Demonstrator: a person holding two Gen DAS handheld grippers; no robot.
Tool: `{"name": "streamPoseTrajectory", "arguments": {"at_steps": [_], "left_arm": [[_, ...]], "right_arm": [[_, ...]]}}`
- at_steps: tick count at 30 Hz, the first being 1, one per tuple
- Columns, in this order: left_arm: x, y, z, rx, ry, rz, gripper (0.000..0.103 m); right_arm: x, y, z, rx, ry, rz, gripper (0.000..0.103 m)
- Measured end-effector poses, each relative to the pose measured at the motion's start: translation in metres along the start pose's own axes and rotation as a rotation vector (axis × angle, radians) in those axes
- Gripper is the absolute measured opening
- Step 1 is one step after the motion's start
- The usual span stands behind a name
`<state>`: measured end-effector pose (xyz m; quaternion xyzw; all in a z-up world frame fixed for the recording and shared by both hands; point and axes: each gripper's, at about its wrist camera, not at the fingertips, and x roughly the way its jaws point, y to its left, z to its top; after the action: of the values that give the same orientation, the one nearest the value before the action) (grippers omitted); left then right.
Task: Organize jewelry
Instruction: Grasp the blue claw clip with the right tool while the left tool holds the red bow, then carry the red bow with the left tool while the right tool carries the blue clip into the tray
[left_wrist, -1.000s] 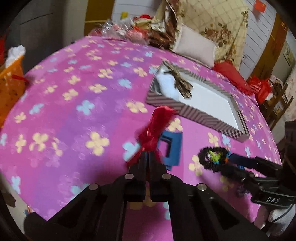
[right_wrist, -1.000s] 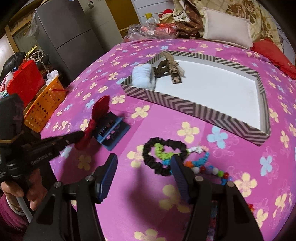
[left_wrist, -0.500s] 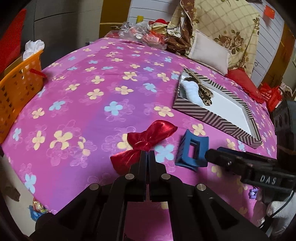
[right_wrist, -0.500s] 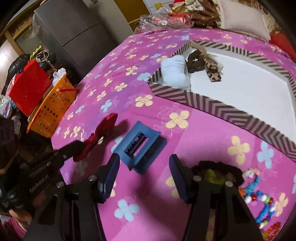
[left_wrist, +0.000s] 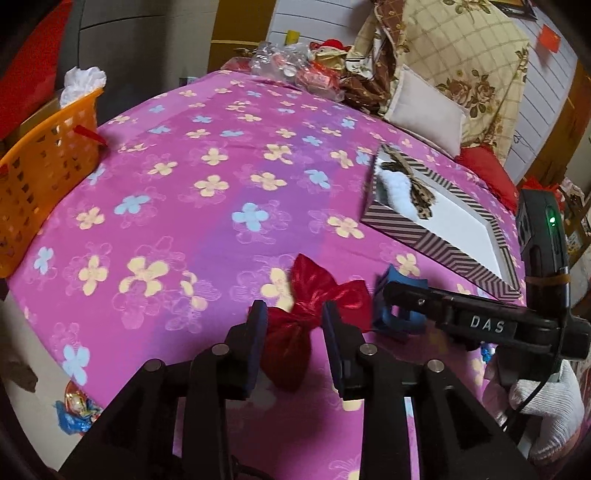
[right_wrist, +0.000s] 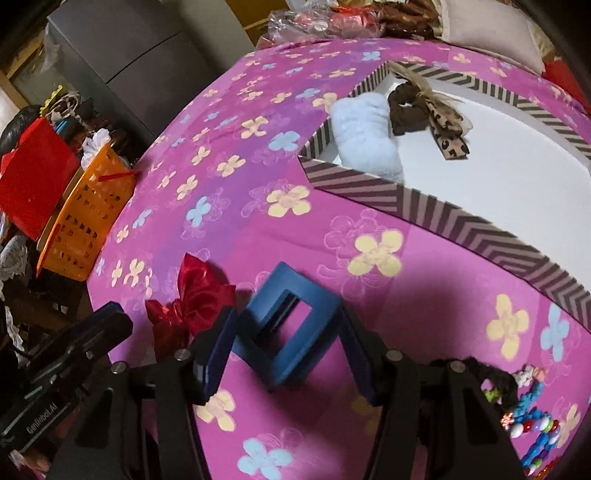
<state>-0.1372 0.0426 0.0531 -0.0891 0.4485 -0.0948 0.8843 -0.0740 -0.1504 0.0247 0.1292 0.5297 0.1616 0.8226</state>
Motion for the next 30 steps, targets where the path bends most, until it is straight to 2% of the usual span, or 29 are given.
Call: {"name": "streamPoseTrajectory", "arguments": {"at_steps": [4,10,13,16,18,21,25,30], "left_arm": [[0.005,0.002,0.003,-0.007,0.003,0.008,0.031],[0.013,-0.002,0.002,0.012,0.021,0.005,0.034],[0.014,-0.005,0.002,0.021,0.026,-0.002,0.036],[0.016,-0.007,0.001,0.042,0.039,-0.019,0.044],[0.019,-0.009,0.001,0.057,0.060,-0.046,0.049],[0.027,-0.012,0.000,0.078,0.091,-0.045,0.050],[0.038,-0.018,-0.002,0.113,0.119,-0.030,0.050],[0.050,-0.018,-0.007,0.124,0.144,0.010,0.048]], "right_arm": [[0.005,0.002,0.003,0.063,-0.020,-0.018,0.072],[0.013,0.010,0.001,0.015,-0.021,-0.123,0.073],[0.015,0.010,0.001,-0.030,-0.025,-0.135,0.073],[0.013,0.012,0.001,-0.105,-0.014,-0.145,0.072],[0.008,0.015,0.001,-0.198,-0.009,-0.198,0.071],[0.001,0.013,0.002,-0.248,0.011,-0.245,0.070],[-0.003,0.003,0.001,-0.207,0.041,-0.190,0.070],[0.000,0.000,-0.007,-0.177,0.030,-0.157,0.070]]}}
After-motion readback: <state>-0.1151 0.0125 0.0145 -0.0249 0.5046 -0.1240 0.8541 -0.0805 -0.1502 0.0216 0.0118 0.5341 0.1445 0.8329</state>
